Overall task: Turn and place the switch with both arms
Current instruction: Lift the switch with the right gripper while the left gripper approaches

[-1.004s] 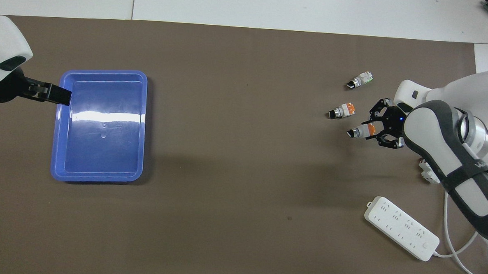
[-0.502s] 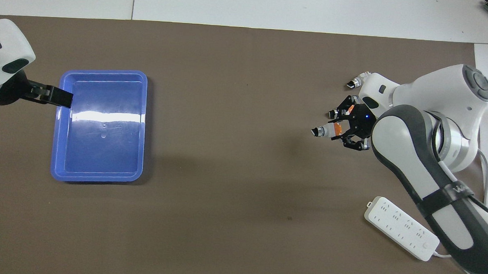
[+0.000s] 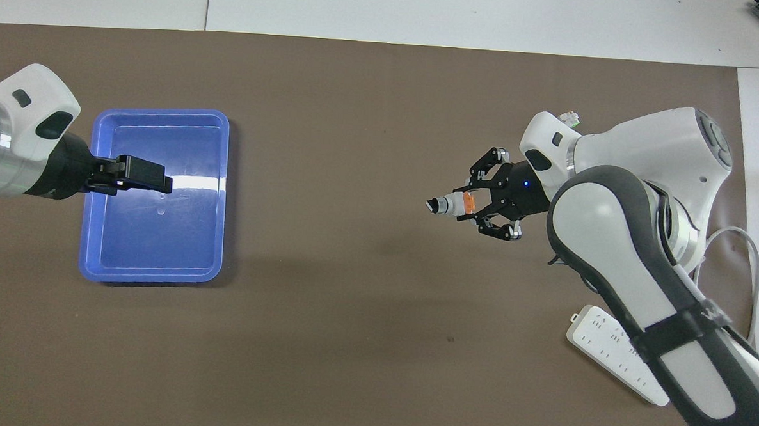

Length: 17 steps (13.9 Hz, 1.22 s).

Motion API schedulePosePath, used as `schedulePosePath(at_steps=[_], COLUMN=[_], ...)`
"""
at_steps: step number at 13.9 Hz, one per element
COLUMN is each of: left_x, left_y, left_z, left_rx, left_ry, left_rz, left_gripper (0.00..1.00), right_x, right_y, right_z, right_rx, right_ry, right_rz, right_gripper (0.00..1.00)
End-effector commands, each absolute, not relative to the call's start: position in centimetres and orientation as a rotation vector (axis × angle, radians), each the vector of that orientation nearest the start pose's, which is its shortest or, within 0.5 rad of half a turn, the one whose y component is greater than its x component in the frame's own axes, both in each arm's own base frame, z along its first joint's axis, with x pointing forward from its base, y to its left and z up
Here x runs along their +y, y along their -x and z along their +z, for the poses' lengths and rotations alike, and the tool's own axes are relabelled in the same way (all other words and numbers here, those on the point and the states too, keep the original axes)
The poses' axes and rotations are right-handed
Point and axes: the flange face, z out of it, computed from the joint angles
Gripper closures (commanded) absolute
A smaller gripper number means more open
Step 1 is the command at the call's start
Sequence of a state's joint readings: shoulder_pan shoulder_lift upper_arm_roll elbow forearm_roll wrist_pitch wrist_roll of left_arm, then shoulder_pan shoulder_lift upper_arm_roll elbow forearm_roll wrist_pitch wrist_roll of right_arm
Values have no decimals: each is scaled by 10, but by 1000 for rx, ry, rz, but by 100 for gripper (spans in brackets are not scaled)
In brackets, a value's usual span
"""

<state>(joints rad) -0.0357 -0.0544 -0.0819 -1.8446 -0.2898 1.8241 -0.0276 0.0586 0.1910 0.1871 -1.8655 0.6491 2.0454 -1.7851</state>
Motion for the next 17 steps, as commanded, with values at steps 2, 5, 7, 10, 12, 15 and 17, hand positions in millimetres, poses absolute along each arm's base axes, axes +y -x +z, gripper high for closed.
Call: schedulePosePath(at_steps=[2,5,7,10,12,15,17], left_x=[-118,-150,-166,-190,-224,-257,-268], left_y=[-518,-512,-509,-503,-499,-501,-503], left_z=[534,532,533,534,536,525,519], left_rx=[-55,-168,-274,-395,-405,-549,-587], left_ry=[3541,3686,3769,3835,3876,3932,3948], left_rz=[-17,56,104,192,121,114,116], left_gripper=[15,23,32,43,48,55,59], right_x=[199,220,238,251,251,259,263], right_y=[-569,-564,-558,-555,-553,-548,-542], right_z=[458,471,470,470,468,472,477], right_rx=[2570,2514,2453,2400,2398,2395,2391], right_ry=[-2375,-2440,-2482,-2511,-2517,-2538,-2553], right_rz=[864,1026,1105,1122,1117,1156,1189], right_gripper=[100,100,100,100,100,100,100])
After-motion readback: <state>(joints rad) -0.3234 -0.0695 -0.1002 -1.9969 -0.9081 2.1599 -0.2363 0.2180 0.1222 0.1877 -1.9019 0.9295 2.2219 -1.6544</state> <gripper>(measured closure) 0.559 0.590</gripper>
